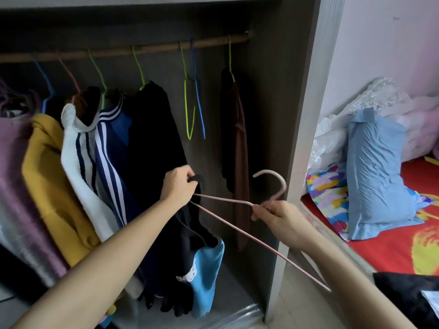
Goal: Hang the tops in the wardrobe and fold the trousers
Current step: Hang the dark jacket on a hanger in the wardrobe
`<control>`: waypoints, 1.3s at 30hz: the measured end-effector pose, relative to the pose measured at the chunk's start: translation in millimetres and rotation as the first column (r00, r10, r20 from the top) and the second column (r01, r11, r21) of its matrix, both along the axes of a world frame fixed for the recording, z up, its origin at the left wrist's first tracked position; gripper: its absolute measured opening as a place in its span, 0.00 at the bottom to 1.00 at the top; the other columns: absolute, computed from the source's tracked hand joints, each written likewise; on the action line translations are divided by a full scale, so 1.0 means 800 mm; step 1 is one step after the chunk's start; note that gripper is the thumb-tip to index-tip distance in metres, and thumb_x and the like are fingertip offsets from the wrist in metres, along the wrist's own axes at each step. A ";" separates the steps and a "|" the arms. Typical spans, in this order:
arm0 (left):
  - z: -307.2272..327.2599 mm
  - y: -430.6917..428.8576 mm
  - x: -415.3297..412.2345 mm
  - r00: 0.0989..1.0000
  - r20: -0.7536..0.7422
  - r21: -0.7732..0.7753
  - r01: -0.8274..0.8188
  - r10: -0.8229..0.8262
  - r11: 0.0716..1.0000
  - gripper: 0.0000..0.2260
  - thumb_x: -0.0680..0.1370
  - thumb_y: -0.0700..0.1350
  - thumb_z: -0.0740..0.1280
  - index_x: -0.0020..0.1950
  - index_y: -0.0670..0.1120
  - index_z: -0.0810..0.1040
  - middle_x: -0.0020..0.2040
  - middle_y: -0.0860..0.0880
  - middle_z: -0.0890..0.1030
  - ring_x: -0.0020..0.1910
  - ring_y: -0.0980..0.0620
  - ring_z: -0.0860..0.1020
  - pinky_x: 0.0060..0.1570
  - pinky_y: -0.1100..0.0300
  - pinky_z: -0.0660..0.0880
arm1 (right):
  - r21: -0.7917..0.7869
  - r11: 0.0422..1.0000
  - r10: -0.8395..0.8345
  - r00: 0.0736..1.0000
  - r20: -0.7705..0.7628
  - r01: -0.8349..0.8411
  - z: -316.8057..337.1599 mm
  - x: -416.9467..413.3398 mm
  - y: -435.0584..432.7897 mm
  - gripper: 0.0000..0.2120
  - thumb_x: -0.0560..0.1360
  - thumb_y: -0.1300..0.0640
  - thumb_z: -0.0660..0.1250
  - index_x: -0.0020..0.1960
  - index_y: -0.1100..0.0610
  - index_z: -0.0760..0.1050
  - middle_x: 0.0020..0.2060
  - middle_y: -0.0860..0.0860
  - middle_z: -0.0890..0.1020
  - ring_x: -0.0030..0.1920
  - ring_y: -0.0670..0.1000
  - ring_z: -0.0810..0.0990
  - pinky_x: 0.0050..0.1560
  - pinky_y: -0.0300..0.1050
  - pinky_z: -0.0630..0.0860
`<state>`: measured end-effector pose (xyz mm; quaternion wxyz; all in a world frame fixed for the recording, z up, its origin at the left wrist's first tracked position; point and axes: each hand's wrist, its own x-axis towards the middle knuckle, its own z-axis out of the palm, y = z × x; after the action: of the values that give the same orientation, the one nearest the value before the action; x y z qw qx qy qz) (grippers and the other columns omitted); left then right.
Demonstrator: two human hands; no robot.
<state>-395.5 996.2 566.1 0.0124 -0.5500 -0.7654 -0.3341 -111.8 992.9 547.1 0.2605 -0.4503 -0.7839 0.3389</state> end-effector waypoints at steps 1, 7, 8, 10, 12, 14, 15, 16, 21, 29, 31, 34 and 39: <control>0.003 -0.002 0.011 0.998 -0.022 0.029 0.066 -0.066 0.997 0.04 0.73 0.41 0.71 0.39 0.46 0.78 0.33 0.53 0.76 0.37 0.49 0.77 0.37 0.59 0.71 | -0.037 0.999 0.022 0.999 -0.024 -0.022 -0.003 -0.017 0.001 0.16 0.82 0.46 0.61 0.40 0.44 0.82 0.28 0.44 0.80 0.30 0.42 0.78 0.29 0.33 0.70; 0.028 -0.020 0.026 0.977 -0.085 0.203 0.210 -0.196 0.956 0.06 0.71 0.38 0.71 0.38 0.48 0.77 0.36 0.54 0.74 0.34 0.58 0.74 0.33 0.70 0.67 | -0.093 0.995 -0.044 0.990 -0.132 0.032 -0.012 -0.071 0.017 0.17 0.83 0.48 0.61 0.41 0.50 0.83 0.26 0.45 0.76 0.25 0.40 0.72 0.27 0.33 0.64; 0.030 -0.024 0.018 0.983 -0.075 0.207 0.180 -0.168 0.962 0.06 0.71 0.37 0.71 0.38 0.48 0.78 0.36 0.55 0.73 0.34 0.58 0.73 0.33 0.70 0.67 | -0.074 0.995 -0.080 0.982 -0.171 0.068 -0.009 -0.069 0.020 0.17 0.82 0.48 0.61 0.39 0.49 0.83 0.25 0.45 0.76 0.25 0.39 0.73 0.27 0.33 0.64; 0.032 -0.029 0.004 0.992 -0.050 0.200 0.121 -0.113 0.972 0.06 0.71 0.37 0.73 0.39 0.46 0.78 0.36 0.54 0.73 0.34 0.58 0.73 0.34 0.71 0.67 | -0.043 0.991 -0.132 0.957 -0.258 0.125 -0.002 -0.063 0.024 0.17 0.83 0.48 0.61 0.38 0.50 0.82 0.24 0.44 0.77 0.25 0.40 0.73 0.27 0.33 0.65; 0.029 -0.032 -0.004 0.997 -0.006 0.184 0.082 -0.083 0.979 0.07 0.70 0.40 0.76 0.40 0.46 0.79 0.38 0.52 0.73 0.34 0.58 0.72 0.35 0.68 0.70 | -0.005 0.985 -0.164 0.924 -0.346 0.173 0.000 -0.060 0.021 0.18 0.83 0.48 0.61 0.39 0.51 0.81 0.24 0.43 0.77 0.25 0.40 0.73 0.28 0.33 0.66; 0.022 -0.032 -0.006 0.997 0.026 0.166 0.069 -0.075 0.984 0.10 0.69 0.41 0.78 0.44 0.47 0.78 0.42 0.51 0.73 0.36 0.59 0.72 0.38 0.71 0.68 | 0.013 0.974 -0.199 0.878 -0.436 0.227 -0.002 -0.062 0.013 0.18 0.83 0.49 0.60 0.39 0.53 0.81 0.22 0.42 0.74 0.25 0.41 0.72 0.31 0.36 0.65; 0.018 -0.031 -0.004 0.997 0.018 0.158 0.065 -0.069 0.985 0.12 0.69 0.40 0.78 0.48 0.47 0.78 0.45 0.50 0.73 0.38 0.58 0.73 0.40 0.71 0.69 | 0.008 0.970 -0.209 0.846 -0.491 0.245 -0.002 -0.063 0.009 0.18 0.83 0.49 0.60 0.39 0.53 0.80 0.22 0.42 0.72 0.25 0.42 0.70 0.32 0.39 0.64; 0.012 -0.030 -0.003 0.998 -0.003 0.151 0.057 -0.058 0.987 0.14 0.70 0.37 0.76 0.51 0.47 0.77 0.48 0.50 0.73 0.40 0.57 0.74 0.43 0.68 0.71 | 0.010 0.966 -0.211 0.813 -0.543 0.258 -0.001 -0.064 0.004 0.18 0.84 0.49 0.60 0.39 0.53 0.79 0.21 0.43 0.70 0.25 0.42 0.68 0.32 0.41 0.63; -0.019 -0.034 -0.010 0.998 -0.012 0.034 -0.058 0.058 0.998 0.09 0.75 0.38 0.69 0.54 0.44 0.74 0.45 0.48 0.77 0.43 0.44 0.79 0.40 0.53 0.77 | 0.039 0.927 -0.239 0.670 -0.703 0.372 0.021 -0.049 0.000 0.19 0.83 0.43 0.57 0.39 0.48 0.77 0.24 0.47 0.67 0.26 0.47 0.65 0.29 0.45 0.61; 0.033 -0.013 0.021 0.996 0.050 0.220 0.063 -0.076 0.974 0.14 0.76 0.56 0.70 0.40 0.47 0.75 0.27 0.52 0.75 0.27 0.55 0.75 0.28 0.56 0.67 | 0.139 0.870 -0.298 0.729 -0.616 0.473 0.032 -0.015 0.020 0.19 0.84 0.48 0.58 0.42 0.53 0.81 0.28 0.47 0.79 0.33 0.47 0.78 0.39 0.48 0.72; 0.050 -0.004 0.034 0.998 0.005 0.306 0.051 -0.055 0.951 0.10 0.78 0.53 0.70 0.43 0.49 0.76 0.28 0.53 0.75 0.28 0.58 0.73 0.27 0.61 0.64 | 0.134 0.869 -0.317 0.744 -0.588 0.476 0.022 -0.013 0.018 0.17 0.83 0.48 0.60 0.44 0.52 0.83 0.24 0.40 0.75 0.30 0.43 0.73 0.38 0.44 0.68; 0.069 0.010 0.047 0.999 0.008 0.350 0.039 -0.045 0.936 0.07 0.78 0.53 0.69 0.50 0.51 0.81 0.31 0.56 0.77 0.31 0.55 0.75 0.30 0.65 0.65 | 0.100 0.906 -0.313 0.810 -0.497 0.411 0.007 -0.008 0.017 0.16 0.83 0.47 0.59 0.43 0.48 0.81 0.23 0.39 0.75 0.27 0.40 0.73 0.33 0.37 0.67; 0.071 0.019 0.061 0.994 0.068 0.300 0.058 -0.082 0.952 0.06 0.78 0.52 0.69 0.50 0.52 0.83 0.32 0.59 0.79 0.35 0.57 0.79 0.32 0.65 0.69 | -0.128 0.984 -0.134 0.990 -0.051 0.127 0.004 -0.002 0.020 0.19 0.84 0.48 0.59 0.40 0.50 0.82 0.23 0.44 0.73 0.25 0.41 0.72 0.26 0.32 0.65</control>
<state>-346.7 1011.0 622.9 0.0524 -0.5550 -0.6862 -0.4673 -113.7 1008.5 550.5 0.2767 -0.5060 -0.7218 0.3826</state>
